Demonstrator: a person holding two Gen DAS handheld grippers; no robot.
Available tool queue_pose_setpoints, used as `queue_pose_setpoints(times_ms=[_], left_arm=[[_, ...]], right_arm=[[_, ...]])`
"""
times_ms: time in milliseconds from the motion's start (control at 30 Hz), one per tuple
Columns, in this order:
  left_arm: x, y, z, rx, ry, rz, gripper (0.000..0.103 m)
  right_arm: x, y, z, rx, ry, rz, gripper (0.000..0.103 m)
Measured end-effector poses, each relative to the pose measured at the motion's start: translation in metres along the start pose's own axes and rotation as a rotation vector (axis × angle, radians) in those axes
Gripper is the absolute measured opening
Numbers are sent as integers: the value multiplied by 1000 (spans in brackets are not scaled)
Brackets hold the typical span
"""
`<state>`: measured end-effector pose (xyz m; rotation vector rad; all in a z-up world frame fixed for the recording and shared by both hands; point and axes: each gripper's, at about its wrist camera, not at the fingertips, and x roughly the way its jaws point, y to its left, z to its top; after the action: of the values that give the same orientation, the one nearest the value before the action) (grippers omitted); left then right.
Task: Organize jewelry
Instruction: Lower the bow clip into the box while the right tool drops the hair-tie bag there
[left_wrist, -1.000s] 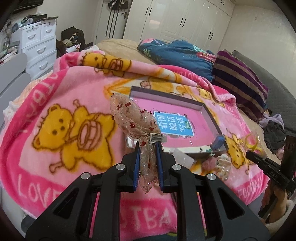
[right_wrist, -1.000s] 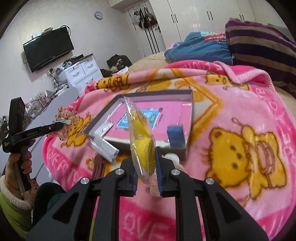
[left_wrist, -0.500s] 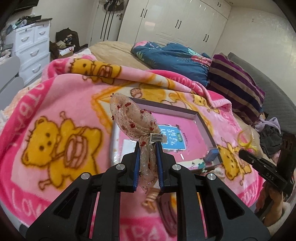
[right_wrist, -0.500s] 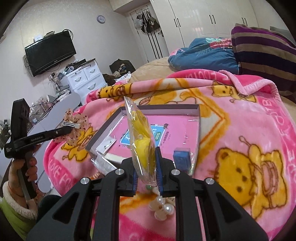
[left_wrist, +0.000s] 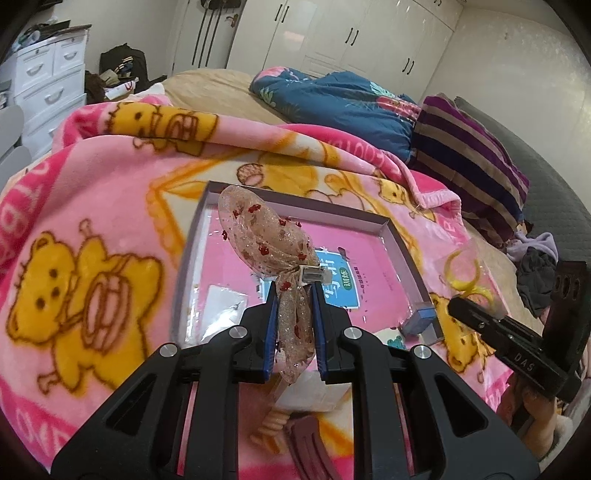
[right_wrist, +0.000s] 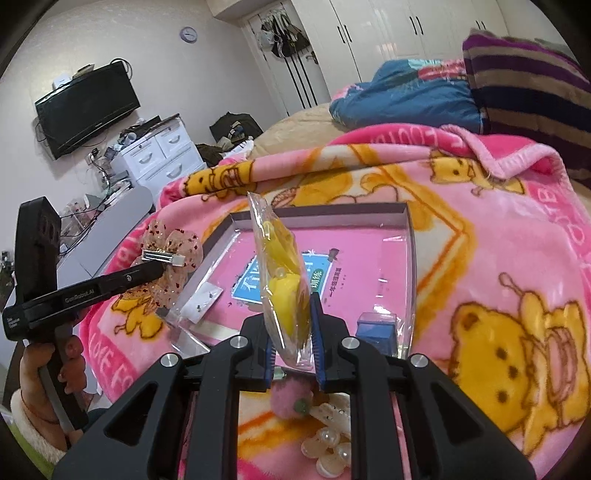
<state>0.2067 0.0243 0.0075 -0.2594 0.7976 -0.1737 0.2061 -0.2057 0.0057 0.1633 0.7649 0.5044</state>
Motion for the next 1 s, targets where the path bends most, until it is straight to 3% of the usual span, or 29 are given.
queue_pose_setpoints(times_ms=[600, 1000], left_arm=[[66, 1, 10, 8, 97, -32, 11], [71, 12, 6, -2, 109, -29, 20]], right_arm=[[55, -8, 3, 22, 71, -98, 16], [76, -12, 3, 21, 92, -166, 17]])
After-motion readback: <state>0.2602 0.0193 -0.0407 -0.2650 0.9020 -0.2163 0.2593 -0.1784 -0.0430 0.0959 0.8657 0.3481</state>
